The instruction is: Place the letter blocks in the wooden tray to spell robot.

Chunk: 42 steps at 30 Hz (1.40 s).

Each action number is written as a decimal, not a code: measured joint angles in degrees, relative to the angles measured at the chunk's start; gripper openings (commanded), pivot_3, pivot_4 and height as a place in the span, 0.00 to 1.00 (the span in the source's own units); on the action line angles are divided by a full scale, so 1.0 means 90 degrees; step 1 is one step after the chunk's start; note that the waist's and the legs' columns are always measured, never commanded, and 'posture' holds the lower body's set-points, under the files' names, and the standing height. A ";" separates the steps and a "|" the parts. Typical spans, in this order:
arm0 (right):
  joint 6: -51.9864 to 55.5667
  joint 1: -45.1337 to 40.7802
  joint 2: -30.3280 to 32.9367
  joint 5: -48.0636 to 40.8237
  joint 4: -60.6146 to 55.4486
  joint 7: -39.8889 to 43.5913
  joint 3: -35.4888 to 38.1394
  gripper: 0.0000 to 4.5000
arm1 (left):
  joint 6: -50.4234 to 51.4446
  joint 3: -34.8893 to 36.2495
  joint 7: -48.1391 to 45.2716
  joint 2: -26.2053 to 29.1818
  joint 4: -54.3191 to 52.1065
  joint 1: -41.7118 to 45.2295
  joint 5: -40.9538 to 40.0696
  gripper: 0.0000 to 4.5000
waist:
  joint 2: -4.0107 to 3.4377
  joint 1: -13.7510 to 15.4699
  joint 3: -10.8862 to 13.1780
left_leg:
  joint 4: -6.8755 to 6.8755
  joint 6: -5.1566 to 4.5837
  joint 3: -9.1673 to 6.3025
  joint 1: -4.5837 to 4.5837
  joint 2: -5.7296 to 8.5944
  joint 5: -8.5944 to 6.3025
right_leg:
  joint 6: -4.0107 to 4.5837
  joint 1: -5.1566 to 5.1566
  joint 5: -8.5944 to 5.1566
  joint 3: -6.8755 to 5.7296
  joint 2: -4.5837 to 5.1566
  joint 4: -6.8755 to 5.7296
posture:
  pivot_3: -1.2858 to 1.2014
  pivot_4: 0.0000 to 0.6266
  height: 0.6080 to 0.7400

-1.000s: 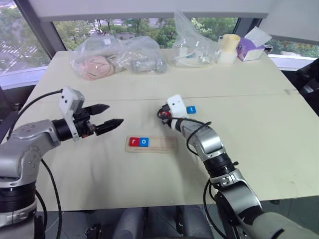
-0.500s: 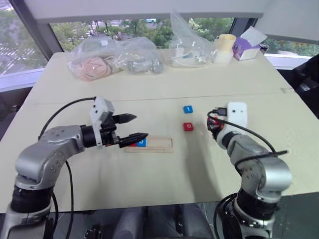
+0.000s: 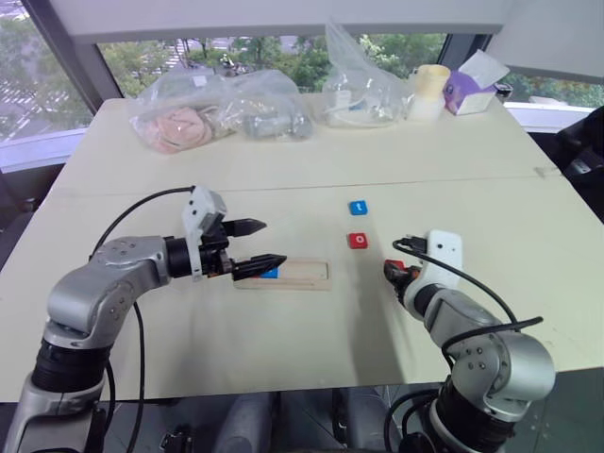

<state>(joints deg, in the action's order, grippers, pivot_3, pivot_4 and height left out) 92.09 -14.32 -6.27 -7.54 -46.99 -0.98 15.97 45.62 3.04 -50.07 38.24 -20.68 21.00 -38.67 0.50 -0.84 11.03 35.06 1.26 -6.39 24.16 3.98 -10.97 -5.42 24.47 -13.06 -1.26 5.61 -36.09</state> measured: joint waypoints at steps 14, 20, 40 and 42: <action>-0.3005 0.0156 0.4366 -0.1487 0.0958 0.3930 -0.0350 0.99 | -0.0052 -0.0047 -0.0888 0.0789 0.0124 0.0020 0.0058 1.00 | -0.0015 0.0005 0.0013 | -0.0003 -0.0006 0.0014 0.0018 0.0001 -0.0003 | -0.0027 -0.0017 -0.0017 -0.0028 0.0010 0.0048 | 0.52 0.24 1.00; -0.5732 0.0649 0.5430 -0.1481 0.2916 0.6024 -0.0794 0.99 | -0.0385 -0.0322 -0.1658 0.1414 0.0096 -0.0021 0.0240 1.00 | -0.0011 -0.0014 0.0016 | 0.0003 -0.0013 0.0018 0.0026 -0.0004 -0.0008 | -0.0006 -0.0019 0.0001 -0.0021 0.0012 0.0070 | 0.52 0.24 1.00; -0.8133 0.0556 0.5329 -0.0746 0.5017 0.6254 -0.1654 0.44 | -0.0510 0.0003 -0.1142 0.1631 -0.0494 -0.1299 0.0386 1.00 | -0.0012 0.0030 0.0017 | 0.0006 -0.0012 0.0008 0.0026 0.0001 -0.0008 | -0.0005 -0.0018 0.0003 -0.0020 0.0021 0.0063 | 0.52 0.24 1.00; -0.8112 0.0583 0.5319 -0.0805 0.4986 0.6254 -0.1653 0.26 | -0.0522 0.0002 -0.1137 0.1633 -0.0491 -0.1312 0.0398 1.00 | -0.0012 0.0033 0.0017 | 0.0007 -0.0012 0.0009 0.0026 0.0002 -0.0008 | -0.0005 -0.0018 0.0003 -0.0020 0.0021 0.0063 | 0.52 0.24 1.00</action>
<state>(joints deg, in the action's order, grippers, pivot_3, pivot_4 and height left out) 19.09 -9.08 41.60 -14.79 -2.11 55.30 1.09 40.91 3.06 -60.30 52.94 -25.10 9.19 -35.09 0.39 -0.54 11.17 35.12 1.15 -6.31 24.40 3.99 -11.04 -5.47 24.31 -13.04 -1.44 5.80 -35.52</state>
